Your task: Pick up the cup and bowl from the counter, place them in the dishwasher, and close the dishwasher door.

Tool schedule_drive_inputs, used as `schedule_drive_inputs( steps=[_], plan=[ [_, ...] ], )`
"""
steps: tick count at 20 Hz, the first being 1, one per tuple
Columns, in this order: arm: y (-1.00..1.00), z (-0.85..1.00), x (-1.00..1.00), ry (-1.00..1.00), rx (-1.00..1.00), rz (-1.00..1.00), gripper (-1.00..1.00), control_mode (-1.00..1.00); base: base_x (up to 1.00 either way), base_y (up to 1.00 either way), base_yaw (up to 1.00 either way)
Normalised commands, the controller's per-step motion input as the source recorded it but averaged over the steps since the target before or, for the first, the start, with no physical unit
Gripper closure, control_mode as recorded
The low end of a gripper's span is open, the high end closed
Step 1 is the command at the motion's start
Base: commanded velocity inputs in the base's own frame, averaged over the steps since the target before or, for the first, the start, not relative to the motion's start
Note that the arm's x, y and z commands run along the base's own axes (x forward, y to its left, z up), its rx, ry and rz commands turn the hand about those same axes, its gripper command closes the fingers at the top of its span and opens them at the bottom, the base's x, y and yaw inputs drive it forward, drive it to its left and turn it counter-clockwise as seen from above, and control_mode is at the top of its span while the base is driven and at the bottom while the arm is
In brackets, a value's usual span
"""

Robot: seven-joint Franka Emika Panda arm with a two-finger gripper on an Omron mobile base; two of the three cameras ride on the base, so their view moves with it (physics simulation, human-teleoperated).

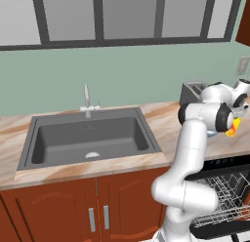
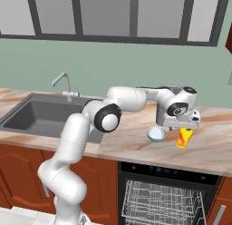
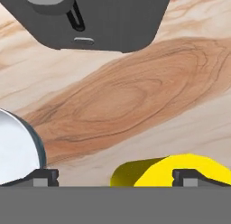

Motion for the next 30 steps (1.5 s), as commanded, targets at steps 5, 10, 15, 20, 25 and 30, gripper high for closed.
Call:
schedule_drive_inputs(
  steps=[5, 10, 15, 20, 25, 30],
  plan=[
    [0.0, -0.28, 0.23, 0.02, 0.0, 0.0, -1.0, -1.0, 0.0, 0.0, 0.0],
    [0.0, -0.19, 0.13, 0.0, 0.0, 0.0, 1.0, -1.0, 0.0, 0.0, 0.0],
    [0.03, -0.01, -0.01, 0.0, 0.0, 0.0, 1.0, -1.0, 0.0, 0.0, 0.0],
    [0.18, 0.0, -0.21, -0.04, 0.0, 0.0, 1.0, -1.0, 0.0, 0.0, 0.0],
    [0.22, 0.0, -0.34, -0.07, -0.01, 0.0, 1.0, -1.0, 0.0, 0.0, 0.0],
    [0.21, 0.0, -0.43, -0.11, -0.03, 0.0, 1.0, -1.0, 0.0, 0.0, 0.0]
  ],
)
